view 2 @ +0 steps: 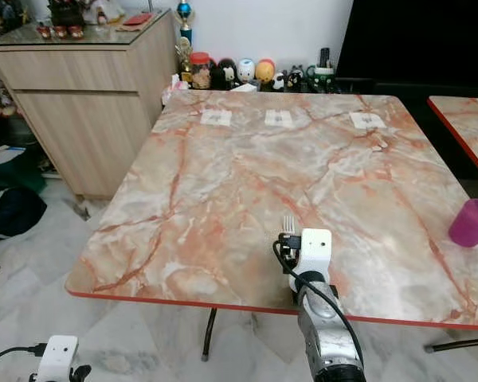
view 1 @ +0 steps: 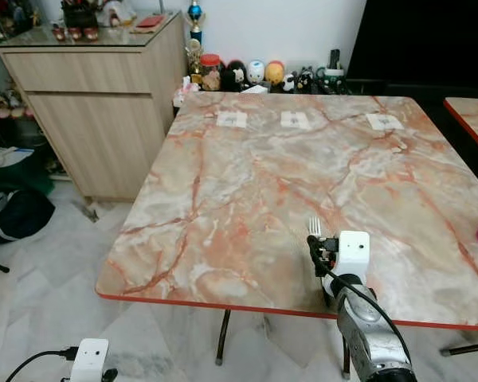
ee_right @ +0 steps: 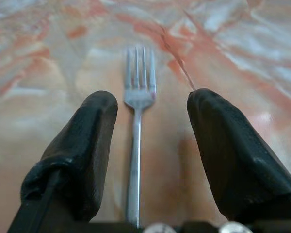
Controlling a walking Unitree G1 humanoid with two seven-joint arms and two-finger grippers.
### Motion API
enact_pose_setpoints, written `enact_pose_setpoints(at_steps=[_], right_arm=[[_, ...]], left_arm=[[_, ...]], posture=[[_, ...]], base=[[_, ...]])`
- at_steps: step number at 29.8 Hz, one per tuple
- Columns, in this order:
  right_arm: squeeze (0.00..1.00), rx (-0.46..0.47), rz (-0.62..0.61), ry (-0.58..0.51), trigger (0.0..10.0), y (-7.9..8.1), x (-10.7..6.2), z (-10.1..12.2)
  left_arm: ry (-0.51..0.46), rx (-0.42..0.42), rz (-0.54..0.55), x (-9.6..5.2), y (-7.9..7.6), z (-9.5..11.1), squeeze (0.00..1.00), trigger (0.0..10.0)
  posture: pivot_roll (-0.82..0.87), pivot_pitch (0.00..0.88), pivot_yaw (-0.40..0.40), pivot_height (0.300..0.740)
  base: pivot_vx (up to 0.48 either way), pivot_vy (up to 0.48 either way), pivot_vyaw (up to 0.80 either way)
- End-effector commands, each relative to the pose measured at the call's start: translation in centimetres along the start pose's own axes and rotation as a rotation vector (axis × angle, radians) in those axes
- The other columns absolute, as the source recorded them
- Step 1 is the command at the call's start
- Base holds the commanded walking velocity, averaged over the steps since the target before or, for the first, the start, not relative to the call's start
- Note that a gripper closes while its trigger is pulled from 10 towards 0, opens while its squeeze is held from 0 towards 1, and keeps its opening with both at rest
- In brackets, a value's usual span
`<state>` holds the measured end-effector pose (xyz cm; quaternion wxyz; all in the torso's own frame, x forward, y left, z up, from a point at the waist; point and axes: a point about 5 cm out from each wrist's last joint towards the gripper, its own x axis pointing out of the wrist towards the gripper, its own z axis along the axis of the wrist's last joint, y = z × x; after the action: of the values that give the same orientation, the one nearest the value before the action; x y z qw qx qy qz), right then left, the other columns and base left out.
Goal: Setting the table
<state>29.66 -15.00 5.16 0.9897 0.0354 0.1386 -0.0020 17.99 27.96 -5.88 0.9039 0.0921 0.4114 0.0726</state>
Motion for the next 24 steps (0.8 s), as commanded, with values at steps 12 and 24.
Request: enact_pose_setpoints(at_steps=[12,24], right_arm=[[0.0,0.079,0.015,0.055,10.0,0.2,0.7,-0.1],[0.0,0.071,0.022,0.101,10.0,0.2,1.1,-0.5]], left_arm=[[0.018,0.003,0.002,-0.1,0.1,-0.3,0.0,10.0],[0.019,0.003,0.0,-0.1,0.1,-0.3,0.0,10.0]], posture=[[0.1,0.006,-0.01,0.74],[0.1,0.006,-0.009,0.74]], base=[[0.0,0.0,0.0],[0.0,0.0,0.0]])
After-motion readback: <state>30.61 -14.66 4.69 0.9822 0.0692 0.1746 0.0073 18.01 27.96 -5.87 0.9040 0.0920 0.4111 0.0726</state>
